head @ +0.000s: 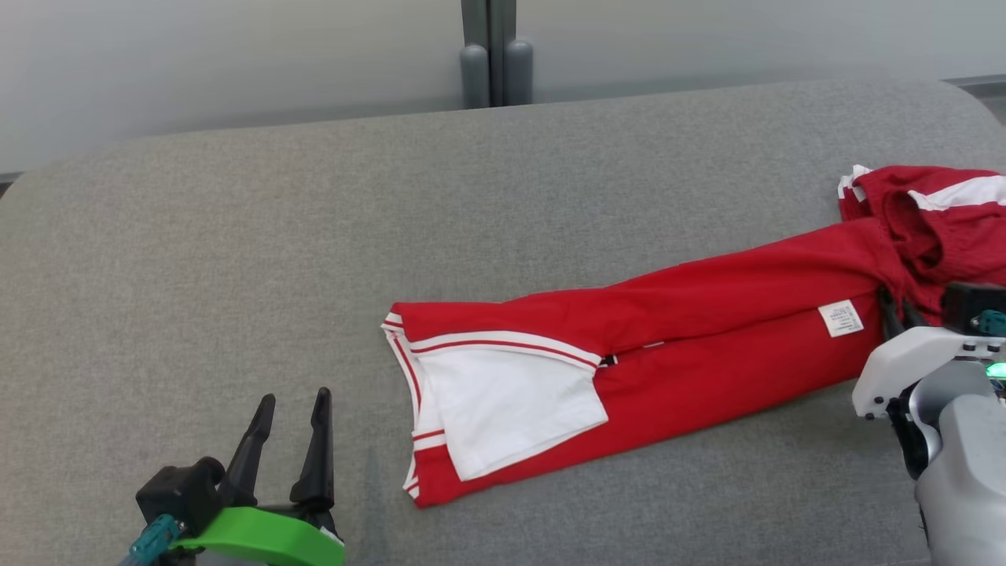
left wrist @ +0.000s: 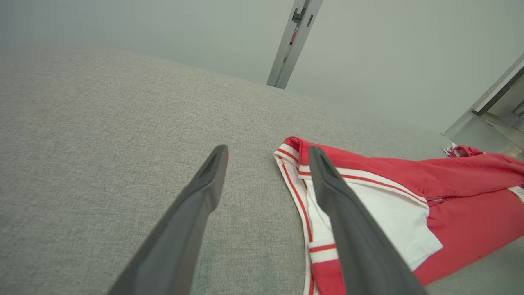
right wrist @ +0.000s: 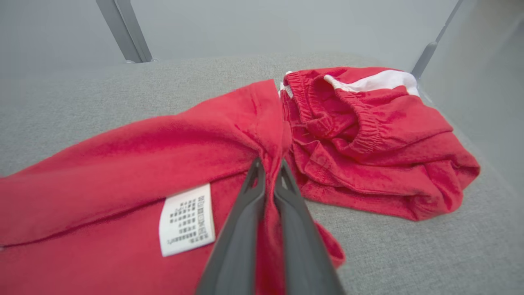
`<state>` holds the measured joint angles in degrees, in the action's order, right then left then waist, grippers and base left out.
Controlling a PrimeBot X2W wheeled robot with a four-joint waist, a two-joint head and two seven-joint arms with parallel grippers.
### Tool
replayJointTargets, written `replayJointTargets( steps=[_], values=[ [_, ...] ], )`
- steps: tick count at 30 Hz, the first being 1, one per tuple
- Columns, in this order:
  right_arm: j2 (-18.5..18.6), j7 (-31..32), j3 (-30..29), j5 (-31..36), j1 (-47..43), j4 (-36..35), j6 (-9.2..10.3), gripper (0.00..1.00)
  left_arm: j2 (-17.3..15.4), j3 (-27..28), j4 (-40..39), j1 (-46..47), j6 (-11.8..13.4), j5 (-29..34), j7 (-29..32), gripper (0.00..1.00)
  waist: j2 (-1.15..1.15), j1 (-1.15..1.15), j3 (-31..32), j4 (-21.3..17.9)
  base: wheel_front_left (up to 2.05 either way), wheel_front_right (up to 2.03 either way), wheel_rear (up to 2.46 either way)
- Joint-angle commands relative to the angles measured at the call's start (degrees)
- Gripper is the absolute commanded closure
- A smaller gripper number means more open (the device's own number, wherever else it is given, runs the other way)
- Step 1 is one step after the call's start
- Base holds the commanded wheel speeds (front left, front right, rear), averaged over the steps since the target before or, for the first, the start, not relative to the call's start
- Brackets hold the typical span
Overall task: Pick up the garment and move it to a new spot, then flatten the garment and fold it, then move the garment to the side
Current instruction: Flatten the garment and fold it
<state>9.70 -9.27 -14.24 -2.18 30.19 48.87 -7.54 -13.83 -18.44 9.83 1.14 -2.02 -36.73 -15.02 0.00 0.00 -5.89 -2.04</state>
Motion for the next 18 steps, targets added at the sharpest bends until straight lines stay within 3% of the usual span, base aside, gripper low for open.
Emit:
replayJointTargets(
  steps=[1, 8, 18],
  values=[
    [0.6, 0.3, -0.2, -1.1, -1.2, -1.3, 0.12, 1.0, 0.3, 0.4, 0.3, -1.1, -0.3, 0.5, -0.2, 0.0, 0.0, 0.0, 0.7, -0.5, 0.0, 0.0, 0.0],
    [-2.0, 3.3, 4.3, -5.6, -4.0, -10.7, 0.11, 1.0, 1.4, 1.3, 0.9, -1.6, -0.9, 1.0, -0.2, 0.0, 0.0, 0.0, 1.4, -0.6, 0.0, 0.0, 0.0],
    [-6.1, 9.4, 21.6, -12.1, -7.9, -25.7, 0.11, 1.0, 2.6, 2.3, 2.0, -0.8, -2.0, 1.7, -0.2, 0.0, 0.0, 0.0, 1.2, 1.0, 0.0, 0.0, 0.0]
  ],
)
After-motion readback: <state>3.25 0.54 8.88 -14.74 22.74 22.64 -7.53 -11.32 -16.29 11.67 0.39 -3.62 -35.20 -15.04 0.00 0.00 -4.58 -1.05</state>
